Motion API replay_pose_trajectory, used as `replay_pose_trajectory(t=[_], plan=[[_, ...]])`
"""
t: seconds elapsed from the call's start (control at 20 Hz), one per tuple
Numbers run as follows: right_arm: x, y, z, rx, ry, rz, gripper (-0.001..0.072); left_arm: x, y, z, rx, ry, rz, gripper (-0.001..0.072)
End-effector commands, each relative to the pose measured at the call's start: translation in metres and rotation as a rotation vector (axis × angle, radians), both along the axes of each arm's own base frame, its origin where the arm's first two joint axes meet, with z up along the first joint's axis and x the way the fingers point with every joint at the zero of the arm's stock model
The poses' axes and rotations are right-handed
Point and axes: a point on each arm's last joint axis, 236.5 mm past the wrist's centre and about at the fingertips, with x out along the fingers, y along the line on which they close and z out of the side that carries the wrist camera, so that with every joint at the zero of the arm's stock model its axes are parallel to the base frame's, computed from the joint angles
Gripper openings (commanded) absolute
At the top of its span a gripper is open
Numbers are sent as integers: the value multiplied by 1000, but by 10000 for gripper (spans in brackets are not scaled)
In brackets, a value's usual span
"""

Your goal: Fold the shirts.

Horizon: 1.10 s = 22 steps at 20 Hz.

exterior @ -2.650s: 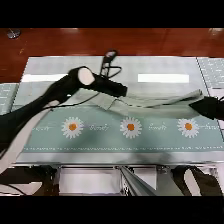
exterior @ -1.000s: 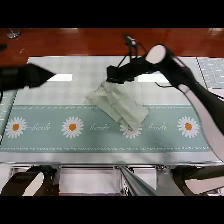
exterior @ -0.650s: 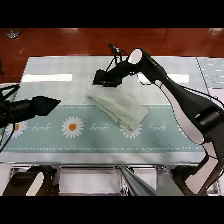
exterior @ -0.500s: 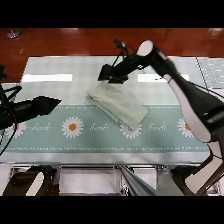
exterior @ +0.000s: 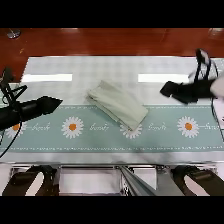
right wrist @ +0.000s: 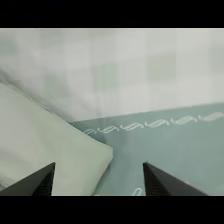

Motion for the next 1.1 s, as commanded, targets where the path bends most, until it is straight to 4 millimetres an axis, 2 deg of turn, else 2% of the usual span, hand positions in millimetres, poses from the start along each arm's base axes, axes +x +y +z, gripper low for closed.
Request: replay_pose_trajectory(t=[0.0, 0.1, 0.25, 0.45, 0.6, 0.65, 0.7, 0.75, 0.8, 0.85, 0.9, 1.05], plan=[[-50, 30, -74, 453, -9, -334, 620, -2, 0, -12, 1, 24, 3, 21], [-73, 54, -105, 484, 91, -270, 619, -2, 1, -15, 0, 27, 9, 21], [-82, 72, -129, 450, 192, -170, 619, 0, 1, -16, -7, 28, 15, 22], [-73, 87, -147, 424, 295, -88, 620, 0, 1, -16, -7, 31, 13, 22], [-48, 97, -148, 423, 317, -52, 606, 0, 1, -16, -7, 32, 13, 22], [-40, 102, -147, 422, 320, -24, 521, 0, 1, -16, -7, 31, 13, 22], [-33, 108, -145, 427, 324, 12, 349, 0, 1, -16, -7, 32, 13, 22], [-25, 118, -140, 431, 313, 78, 166, 0, 1, -17, -8, 32, 14, 22], [-15, 128, -130, 425, 278, 162, 51, 0, 1, -18, -8, 35, 13, 22], [-1, 137, -114, 427, 234, 240, 20, -1, 1, -18, -8, 36, 13, 22], [15, 142, -94, 415, 186, 295, 19, -1, 1, -18, -8, 36, 13, 22], [74, 141, -8, 298, -17, 400, 19, -1, 1, -18, -8, 35, 13, 22]])
